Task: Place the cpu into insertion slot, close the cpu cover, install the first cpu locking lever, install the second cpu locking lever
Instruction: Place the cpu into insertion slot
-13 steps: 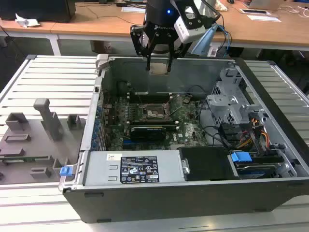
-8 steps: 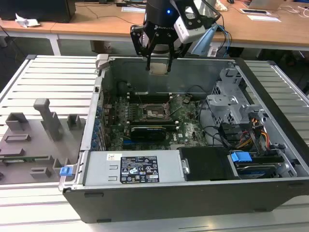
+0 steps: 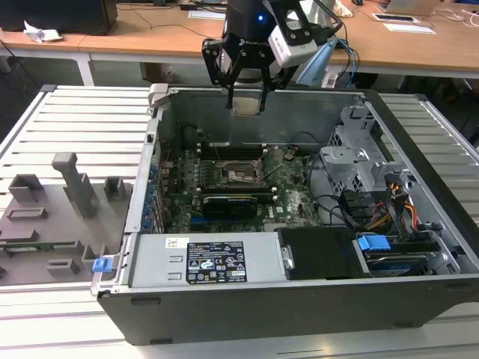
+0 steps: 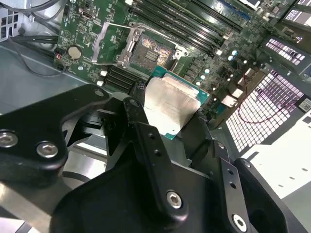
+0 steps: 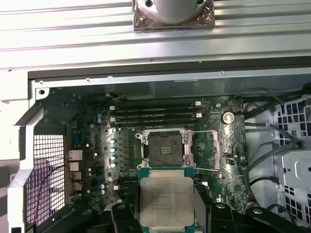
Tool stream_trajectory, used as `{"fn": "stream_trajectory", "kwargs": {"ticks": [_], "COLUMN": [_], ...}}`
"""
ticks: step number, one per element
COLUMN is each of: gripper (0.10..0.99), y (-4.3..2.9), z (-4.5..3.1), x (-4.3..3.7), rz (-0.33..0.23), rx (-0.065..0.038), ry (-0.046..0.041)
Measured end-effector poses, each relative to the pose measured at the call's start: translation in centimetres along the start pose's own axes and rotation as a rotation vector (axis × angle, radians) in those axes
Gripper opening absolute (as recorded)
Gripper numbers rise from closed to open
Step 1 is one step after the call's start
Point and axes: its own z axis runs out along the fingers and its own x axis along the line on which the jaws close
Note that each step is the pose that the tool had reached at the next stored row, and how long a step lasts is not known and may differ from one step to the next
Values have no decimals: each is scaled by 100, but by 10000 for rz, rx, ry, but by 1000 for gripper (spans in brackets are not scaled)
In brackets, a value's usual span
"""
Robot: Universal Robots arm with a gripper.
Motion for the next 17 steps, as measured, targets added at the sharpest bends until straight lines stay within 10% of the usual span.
{"fn": "stream_trajectory", "kwargs": {"ticks": [17], "gripper": [537], "y": [0], "z": [2], "x": [0], "rz": [676], "rx": [-12], "ry": [-61]}}
